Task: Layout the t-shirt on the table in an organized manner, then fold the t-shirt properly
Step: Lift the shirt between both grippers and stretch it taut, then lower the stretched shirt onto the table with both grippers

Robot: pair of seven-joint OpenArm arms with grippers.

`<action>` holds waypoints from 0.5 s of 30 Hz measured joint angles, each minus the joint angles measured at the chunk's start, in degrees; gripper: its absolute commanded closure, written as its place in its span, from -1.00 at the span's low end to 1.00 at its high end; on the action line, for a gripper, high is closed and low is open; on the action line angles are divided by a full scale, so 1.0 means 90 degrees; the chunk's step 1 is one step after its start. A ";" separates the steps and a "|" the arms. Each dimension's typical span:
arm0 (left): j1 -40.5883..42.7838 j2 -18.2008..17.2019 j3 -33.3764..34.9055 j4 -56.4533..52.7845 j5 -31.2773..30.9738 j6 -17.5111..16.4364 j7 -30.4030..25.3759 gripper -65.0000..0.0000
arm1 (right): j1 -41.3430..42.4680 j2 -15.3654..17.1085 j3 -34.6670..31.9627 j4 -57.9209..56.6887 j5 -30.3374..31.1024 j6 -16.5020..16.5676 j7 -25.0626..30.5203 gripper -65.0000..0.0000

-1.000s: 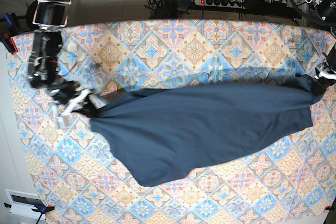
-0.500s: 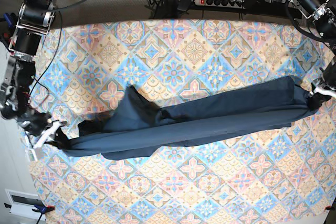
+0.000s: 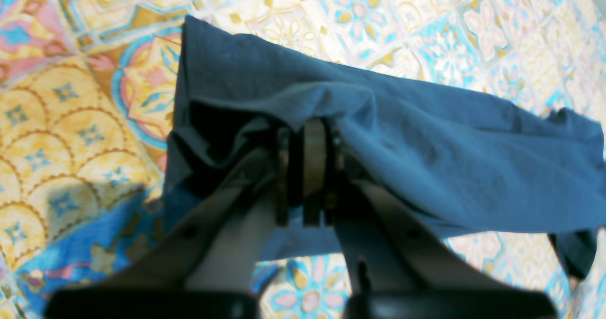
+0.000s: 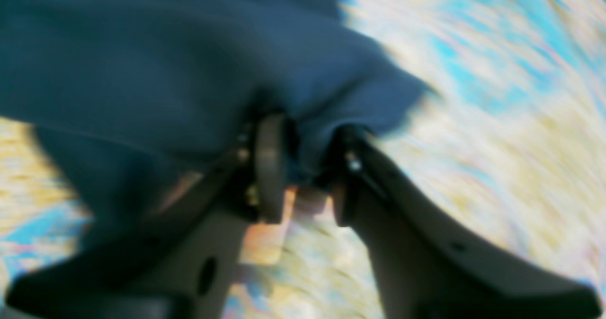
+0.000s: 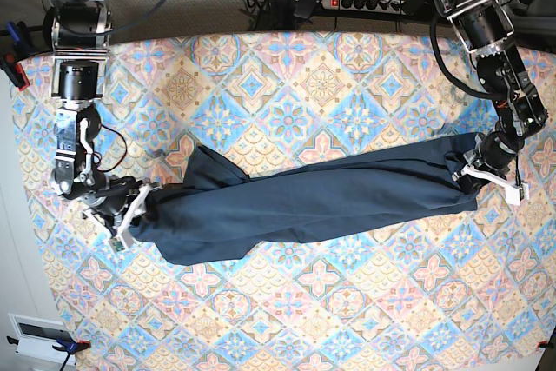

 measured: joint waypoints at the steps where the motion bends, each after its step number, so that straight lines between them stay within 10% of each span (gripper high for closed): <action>1: 0.0015 -0.0017 -0.0007 -0.0022 0.0000 -0.0007 -0.0041 0.95 | -0.0032 0.0002 -0.0005 0.0243 0.0015 -0.0024 -0.0231 0.33; 7: 0.0053 -0.0041 -0.0039 -0.0044 0.0007 0.0019 -0.0046 0.95 | -0.0879 0.0644 0.0277 0.2198 0.0585 -0.0080 -0.0651 0.35; 15: 0.0056 -0.0024 -0.0044 -0.0044 0.0022 0.0022 -0.0041 0.95 | -0.2074 0.0362 0.0804 0.2419 0.1698 -0.0104 -0.0746 0.35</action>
